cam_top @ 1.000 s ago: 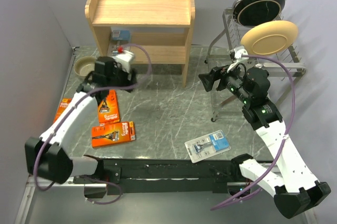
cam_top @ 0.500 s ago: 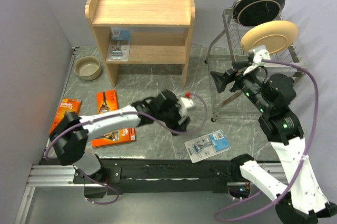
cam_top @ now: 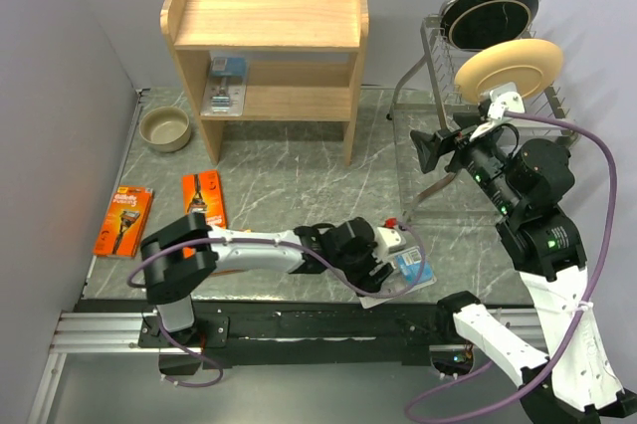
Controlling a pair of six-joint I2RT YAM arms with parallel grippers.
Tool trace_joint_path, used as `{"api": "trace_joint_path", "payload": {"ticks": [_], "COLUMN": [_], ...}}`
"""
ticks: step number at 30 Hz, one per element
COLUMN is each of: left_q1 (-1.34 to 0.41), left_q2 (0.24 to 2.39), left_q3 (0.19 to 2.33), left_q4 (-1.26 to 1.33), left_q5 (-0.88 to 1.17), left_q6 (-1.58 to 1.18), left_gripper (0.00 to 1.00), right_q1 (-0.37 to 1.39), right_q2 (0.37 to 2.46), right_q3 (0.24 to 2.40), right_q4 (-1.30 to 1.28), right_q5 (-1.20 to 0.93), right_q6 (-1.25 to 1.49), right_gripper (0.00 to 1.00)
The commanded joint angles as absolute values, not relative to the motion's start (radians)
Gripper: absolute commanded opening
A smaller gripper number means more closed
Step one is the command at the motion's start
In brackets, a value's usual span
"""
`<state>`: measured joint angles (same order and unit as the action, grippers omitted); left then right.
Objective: Place and organize the shaving razors onto the shelf
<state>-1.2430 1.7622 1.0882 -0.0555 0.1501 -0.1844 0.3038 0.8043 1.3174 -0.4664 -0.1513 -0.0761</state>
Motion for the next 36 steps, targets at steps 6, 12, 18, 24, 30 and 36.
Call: {"api": "trace_joint_path", "payload": {"ticks": [6,12,18,24,30,36], "left_q1": [-1.279,-1.281,-1.281,-1.279,-1.273,-1.272], "left_q2": [1.917,1.994,2.035,1.979,1.809,1.836], "left_q3": [1.239,1.289,1.298,1.272,1.149,1.164], "left_q4": [-0.044,-0.069,-0.063,-0.086,-0.064,-0.066], "left_q5": [-0.026,-0.035,-0.025,-0.078,-0.118,-0.159], "left_q6": [-0.261,-0.232,-0.199,-0.157,-0.115,-0.071], "left_gripper": [0.75,0.67,0.43,0.13,0.44,0.48], "right_q1": [0.261,0.224,0.206,0.193,0.167,0.124], "right_q2": [0.769,0.749,0.732,0.735,0.733,0.726], "right_q3": [1.394,1.381,1.351,1.371,1.382,1.364], "right_q4": [-0.460,-0.462,-0.451,-0.445,-0.434,-0.426], "right_q5": [-0.201,-0.236,-0.256,-0.270,-0.285,-0.307], "right_q6": [-0.074,-0.043,-0.025,-0.014,-0.005,0.025], "right_gripper": [0.93,0.93,0.92,0.92,0.91,0.91]}}
